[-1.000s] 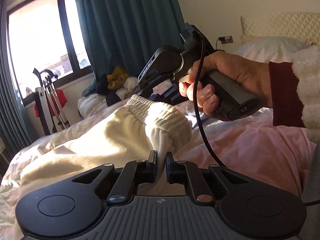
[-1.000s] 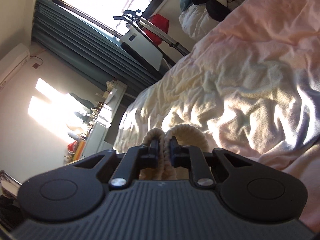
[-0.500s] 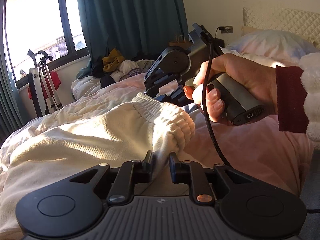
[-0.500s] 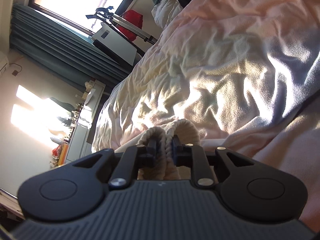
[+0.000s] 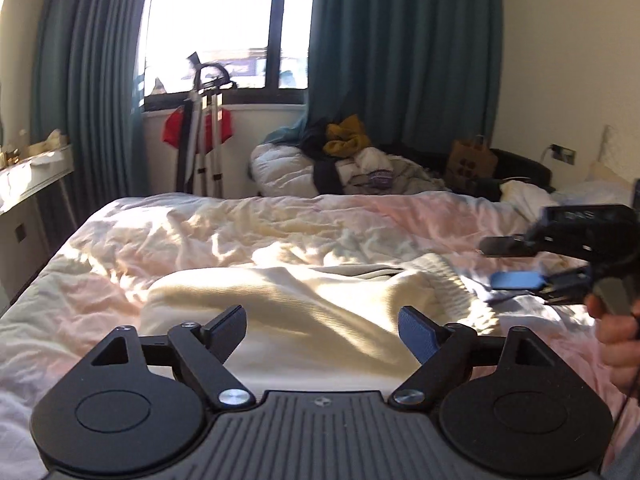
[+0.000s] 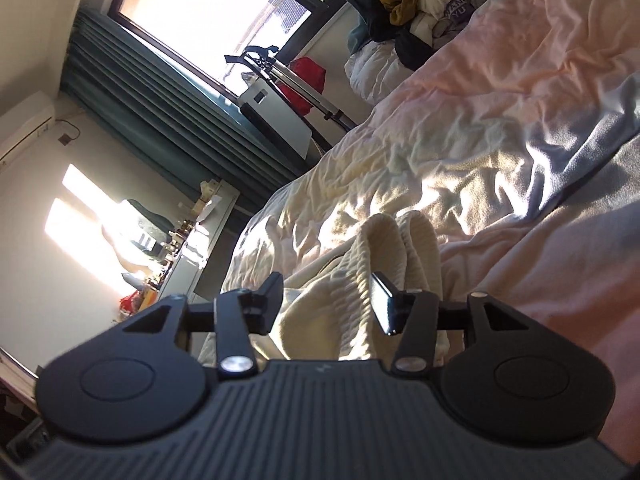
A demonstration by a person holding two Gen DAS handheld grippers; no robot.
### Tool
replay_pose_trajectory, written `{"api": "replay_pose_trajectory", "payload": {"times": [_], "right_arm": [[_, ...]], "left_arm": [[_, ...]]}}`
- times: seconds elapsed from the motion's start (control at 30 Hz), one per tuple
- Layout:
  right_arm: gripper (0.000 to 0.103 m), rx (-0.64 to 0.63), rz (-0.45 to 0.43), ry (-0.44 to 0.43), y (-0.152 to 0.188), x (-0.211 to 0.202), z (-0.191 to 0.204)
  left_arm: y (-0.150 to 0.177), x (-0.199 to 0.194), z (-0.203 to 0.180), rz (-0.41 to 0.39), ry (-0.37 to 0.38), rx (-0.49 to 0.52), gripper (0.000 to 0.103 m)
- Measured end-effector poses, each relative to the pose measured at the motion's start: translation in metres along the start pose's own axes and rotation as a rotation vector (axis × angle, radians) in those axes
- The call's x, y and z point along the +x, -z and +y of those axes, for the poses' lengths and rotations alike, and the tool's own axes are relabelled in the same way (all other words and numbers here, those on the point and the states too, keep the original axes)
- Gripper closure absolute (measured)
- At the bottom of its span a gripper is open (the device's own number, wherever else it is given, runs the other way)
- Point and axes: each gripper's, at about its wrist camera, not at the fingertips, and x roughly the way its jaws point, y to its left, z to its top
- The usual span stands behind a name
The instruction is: Fold clothes
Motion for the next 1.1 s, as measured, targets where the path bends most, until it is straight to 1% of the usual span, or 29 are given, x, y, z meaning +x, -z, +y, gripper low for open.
{"api": "replay_pose_trajectory", "payload": {"times": [0.03,0.1,0.13,0.17,0.27,0.33,0.43,0.5,0.57,0.6,0.7,0.73,0.77,0.87,0.9,0.93,0.97,1.0,1.03,1.07,1.1], "right_arm": [[0.039,-0.007,-0.001,0.016,0.004,-0.002,0.003],[0.025,-0.02,-0.005,0.059,0.011,-0.005,0.007],[0.023,-0.025,0.001,0.078,0.014,-0.005,0.008],[0.023,-0.03,0.006,0.096,0.018,-0.005,0.008],[0.023,-0.041,0.052,0.152,0.028,0.005,0.006],[0.023,-0.048,0.087,0.189,0.034,0.012,0.004],[0.021,-0.058,0.139,0.245,0.044,0.024,0.0],[0.023,-0.064,0.175,0.282,0.05,0.032,-0.002],[0.021,-0.068,0.205,0.316,0.056,0.04,-0.005],[0.021,-0.058,0.213,0.319,0.057,0.043,-0.009],[0.021,0.019,0.271,0.231,0.06,0.059,-0.023],[0.017,0.029,0.28,0.226,0.06,0.064,-0.026],[0.016,0.036,0.283,0.224,0.061,0.07,-0.03],[0.012,0.121,0.297,0.179,0.063,0.083,-0.045],[0.012,0.135,0.295,0.167,0.063,0.083,-0.047],[0.012,0.144,0.294,0.157,0.062,0.082,-0.047],[0.013,0.15,0.291,0.148,0.062,0.082,-0.046],[0.019,0.154,0.286,0.143,0.063,0.08,-0.046],[0.023,0.16,0.281,0.137,0.063,0.078,-0.045],[0.035,0.168,0.278,0.129,0.063,0.076,-0.044],[0.045,0.173,0.271,0.12,0.062,0.073,-0.041]], "left_arm": [[-0.002,-0.001,0.011,0.012,-0.021,-0.031,0.01],[-0.004,-0.003,0.033,0.035,-0.062,-0.097,0.005],[-0.005,-0.005,0.044,0.045,-0.081,-0.129,0.004],[-0.007,-0.005,0.054,0.06,-0.094,-0.155,0.003],[-0.006,-0.004,0.081,0.114,-0.098,-0.244,0.002],[-0.003,0.001,0.096,0.155,-0.078,-0.313,0.001],[0.006,0.019,0.113,0.239,-0.046,-0.403,0.001],[0.014,0.032,0.122,0.282,-0.029,-0.457,0.001],[0.021,0.043,0.128,0.323,0.006,-0.509,0.002],[0.024,0.047,0.131,0.339,0.023,-0.537,0.002],[0.031,0.056,0.137,0.367,0.051,-0.595,0.003],[0.033,0.058,0.139,0.373,0.053,-0.605,0.003],[0.034,0.059,0.139,0.375,0.057,-0.612,0.003],[0.038,0.062,0.14,0.386,0.079,-0.64,0.003],[0.04,0.063,0.141,0.387,0.089,-0.658,0.005],[0.043,0.064,0.143,0.388,0.101,-0.682,0.009],[0.045,0.063,0.144,0.386,0.112,-0.708,0.021],[0.047,0.062,0.146,0.383,0.123,-0.734,0.026],[0.049,0.062,0.147,0.38,0.134,-0.76,0.034],[0.05,0.06,0.147,0.373,0.144,-0.77,0.041],[0.051,0.058,0.148,0.366,0.153,-0.778,0.043]]}}
